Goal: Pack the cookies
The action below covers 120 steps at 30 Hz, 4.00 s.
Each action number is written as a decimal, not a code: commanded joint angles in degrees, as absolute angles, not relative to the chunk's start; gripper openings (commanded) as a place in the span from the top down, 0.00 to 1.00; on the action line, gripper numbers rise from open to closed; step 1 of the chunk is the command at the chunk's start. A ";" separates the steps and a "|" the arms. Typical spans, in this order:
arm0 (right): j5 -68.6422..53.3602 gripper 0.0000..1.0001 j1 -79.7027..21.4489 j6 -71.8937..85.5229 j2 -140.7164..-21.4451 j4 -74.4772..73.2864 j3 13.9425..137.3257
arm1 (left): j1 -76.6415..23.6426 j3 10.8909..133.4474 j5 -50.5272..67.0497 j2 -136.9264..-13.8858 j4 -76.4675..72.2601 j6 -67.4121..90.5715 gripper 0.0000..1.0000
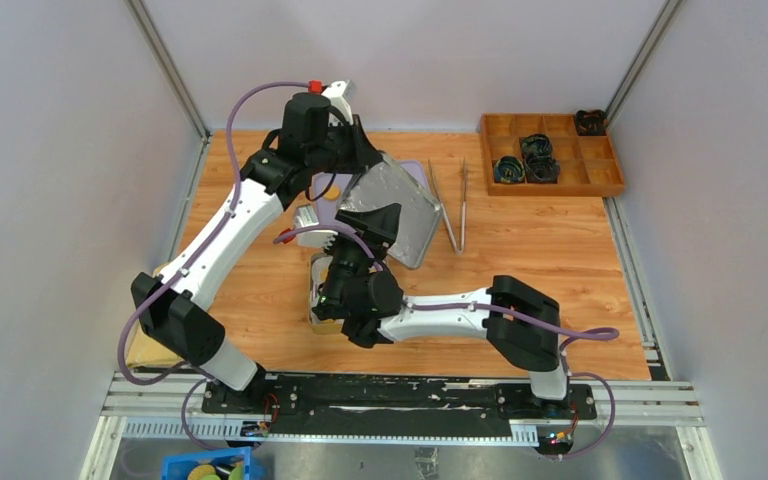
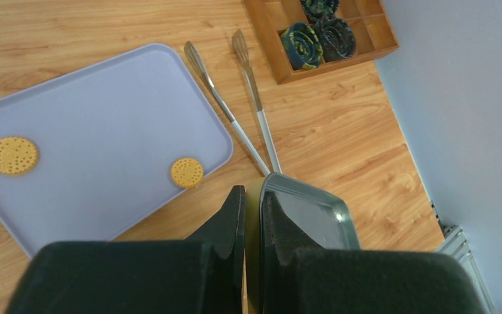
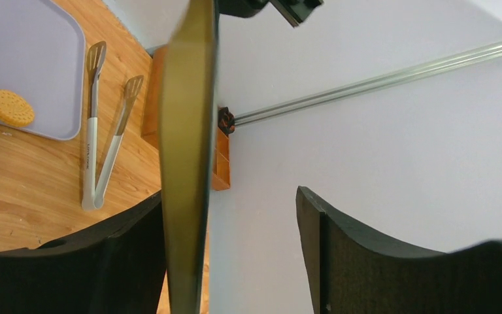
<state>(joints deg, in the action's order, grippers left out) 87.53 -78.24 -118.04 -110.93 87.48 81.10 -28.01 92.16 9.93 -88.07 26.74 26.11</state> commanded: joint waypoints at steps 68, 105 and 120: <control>61.97 0.03 -179.74 -59.61 -57.20 31.30 136.25 | -21.18 94.29 -8.58 -81.86 30.14 23.01 1.00; 49.23 0.01 -178.10 -108.40 -83.75 55.53 150.73 | -21.62 92.90 -7.80 -78.31 29.54 22.68 0.99; 51.82 0.01 -153.25 -71.27 -93.34 21.97 154.58 | -21.71 92.81 -9.18 -78.44 30.32 20.86 0.98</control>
<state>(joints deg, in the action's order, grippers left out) 52.07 -161.60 -94.15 -90.94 41.91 154.89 -21.41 91.96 -8.21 -79.13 30.37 21.67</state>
